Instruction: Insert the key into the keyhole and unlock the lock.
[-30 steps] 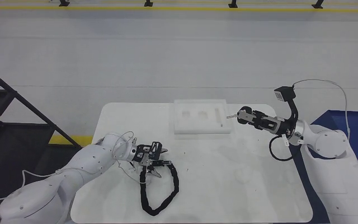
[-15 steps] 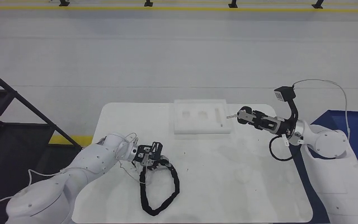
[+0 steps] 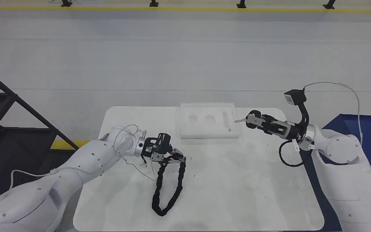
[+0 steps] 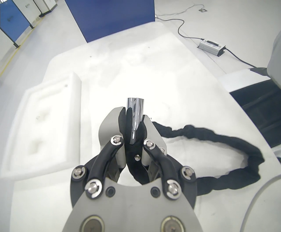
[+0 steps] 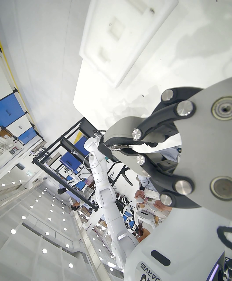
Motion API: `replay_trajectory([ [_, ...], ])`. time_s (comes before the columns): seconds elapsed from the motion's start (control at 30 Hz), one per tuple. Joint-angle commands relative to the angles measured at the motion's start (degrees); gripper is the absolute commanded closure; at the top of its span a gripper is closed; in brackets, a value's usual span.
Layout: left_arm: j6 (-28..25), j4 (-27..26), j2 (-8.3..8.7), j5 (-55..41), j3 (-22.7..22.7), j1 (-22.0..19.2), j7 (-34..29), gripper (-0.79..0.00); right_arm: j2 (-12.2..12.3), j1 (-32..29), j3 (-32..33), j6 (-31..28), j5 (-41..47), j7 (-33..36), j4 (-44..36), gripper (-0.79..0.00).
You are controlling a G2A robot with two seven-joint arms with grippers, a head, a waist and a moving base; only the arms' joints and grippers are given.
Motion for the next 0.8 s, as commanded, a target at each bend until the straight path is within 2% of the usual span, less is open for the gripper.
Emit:
replay_trajectory([
  [0.0,-1.4,-3.8,1.17,-2.5,-1.2,-0.5,-1.4,0.0,0.0,0.0,0.0,0.0,0.0,0.0,0.0,0.0],
  [0.17,-2.2,-11.0,3.13,-6.2,-4.5,-0.7,-2.2,0.0,0.3,-0.9,-0.2,6.4,4.7,3.1,-1.7,0.0],
  [0.3,-0.4,-15.1,3.55,-8.3,-6.9,0.2,-1.9,0.0,0.8,-1.9,0.4,9.3,5.0,6.6,-5.5,0.0],
  [0.43,0.8,-16.6,2.78,-11.8,-8.4,1.3,-2.2,0.0,1.1,-3.2,0.3,12.3,4.0,8.5,-10.2,0.0],
  [0.53,2.4,-16.2,1.69,-14.1,-9.1,1.8,-2.6,0.0,1.1,-4.4,-0.1,13.2,4.0,6.6,-12.5,0.0],
  [0.6,4.9,-14.6,0.84,-15.9,-9.5,2.6,-2.8,0.0,1.1,-5.1,0.1,13.3,2.8,3.6,-13.1,0.0],
  [0.67,4.7,-12.5,-0.17,-17.7,-9.4,3.2,-2.6,0.0,1.0,-5.8,0.0,13.3,2.8,1.4,-13.4,0.0],
  [0.77,4.6,-12.2,-0.35,-17.8,-9.3,3.2,-2.8,0.0,1.0,-5.8,0.0,13.3,2.8,1.4,-13.4,0.0],
])
